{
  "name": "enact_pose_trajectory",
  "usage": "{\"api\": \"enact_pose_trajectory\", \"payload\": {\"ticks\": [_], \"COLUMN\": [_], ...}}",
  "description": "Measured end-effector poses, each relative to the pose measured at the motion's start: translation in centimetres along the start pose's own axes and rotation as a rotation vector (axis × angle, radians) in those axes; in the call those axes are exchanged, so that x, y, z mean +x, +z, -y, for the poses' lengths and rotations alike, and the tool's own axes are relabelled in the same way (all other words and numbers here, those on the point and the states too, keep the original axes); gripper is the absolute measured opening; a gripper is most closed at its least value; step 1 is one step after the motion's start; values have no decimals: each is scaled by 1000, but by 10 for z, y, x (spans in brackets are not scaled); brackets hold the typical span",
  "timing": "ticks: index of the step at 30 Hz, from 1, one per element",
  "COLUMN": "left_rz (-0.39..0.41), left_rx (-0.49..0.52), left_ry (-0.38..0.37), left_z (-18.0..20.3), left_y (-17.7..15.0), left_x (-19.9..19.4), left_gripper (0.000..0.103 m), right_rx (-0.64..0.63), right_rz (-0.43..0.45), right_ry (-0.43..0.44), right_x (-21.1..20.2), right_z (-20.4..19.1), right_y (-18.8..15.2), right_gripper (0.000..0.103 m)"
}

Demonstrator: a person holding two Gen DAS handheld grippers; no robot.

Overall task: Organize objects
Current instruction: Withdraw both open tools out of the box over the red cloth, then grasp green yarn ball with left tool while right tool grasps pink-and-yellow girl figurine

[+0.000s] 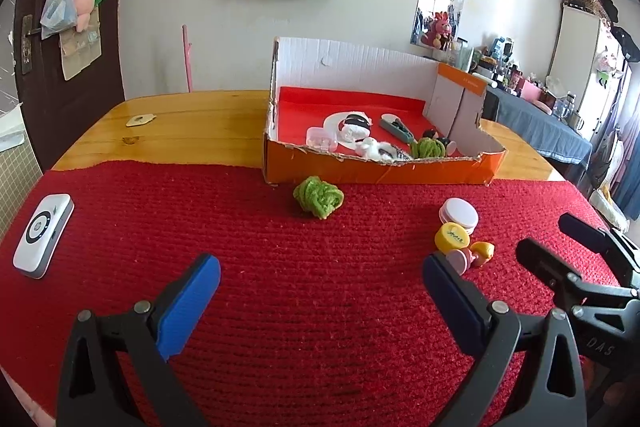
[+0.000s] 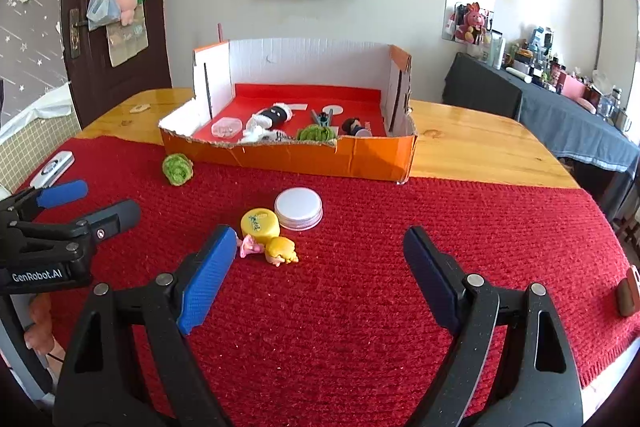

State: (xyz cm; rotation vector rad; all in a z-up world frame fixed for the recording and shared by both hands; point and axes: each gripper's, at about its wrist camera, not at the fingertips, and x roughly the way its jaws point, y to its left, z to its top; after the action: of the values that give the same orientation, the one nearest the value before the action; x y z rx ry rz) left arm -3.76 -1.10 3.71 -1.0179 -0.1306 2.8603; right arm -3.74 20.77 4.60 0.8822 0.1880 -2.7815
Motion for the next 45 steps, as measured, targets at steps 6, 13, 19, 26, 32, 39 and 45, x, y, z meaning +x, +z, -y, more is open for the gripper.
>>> {"api": "enact_pose_trajectory", "payload": {"ticks": [6, 13, 19, 26, 32, 39, 45], "left_rz": [-34, -59, -69, -99, -116, -144, -207], "left_rx": [18, 6, 7, 27, 81, 162, 250], "left_ry": [21, 17, 20, 17, 2, -35, -67], "left_z": [0, -9, -15, -18, -15, -11, -6], "left_y": [3, 9, 12, 12, 15, 38, 46], "left_x": [6, 10, 12, 20, 27, 50, 79], "left_gripper": [103, 103, 103, 103, 103, 103, 88], "right_rx": [-15, -26, -38, -21, 27, 73, 23], "right_rz": [-55, -197, -293, -327, -307, -302, -310], "right_ry": [26, 77, 60, 64, -72, 16, -52], "right_x": [12, 38, 62, 66, 53, 51, 67], "right_z": [-4, -11, -18, -8, 35, 33, 19], "right_y": [0, 5, 11, 7, 2, 6, 8], "right_gripper": [86, 86, 86, 86, 86, 86, 86]}}
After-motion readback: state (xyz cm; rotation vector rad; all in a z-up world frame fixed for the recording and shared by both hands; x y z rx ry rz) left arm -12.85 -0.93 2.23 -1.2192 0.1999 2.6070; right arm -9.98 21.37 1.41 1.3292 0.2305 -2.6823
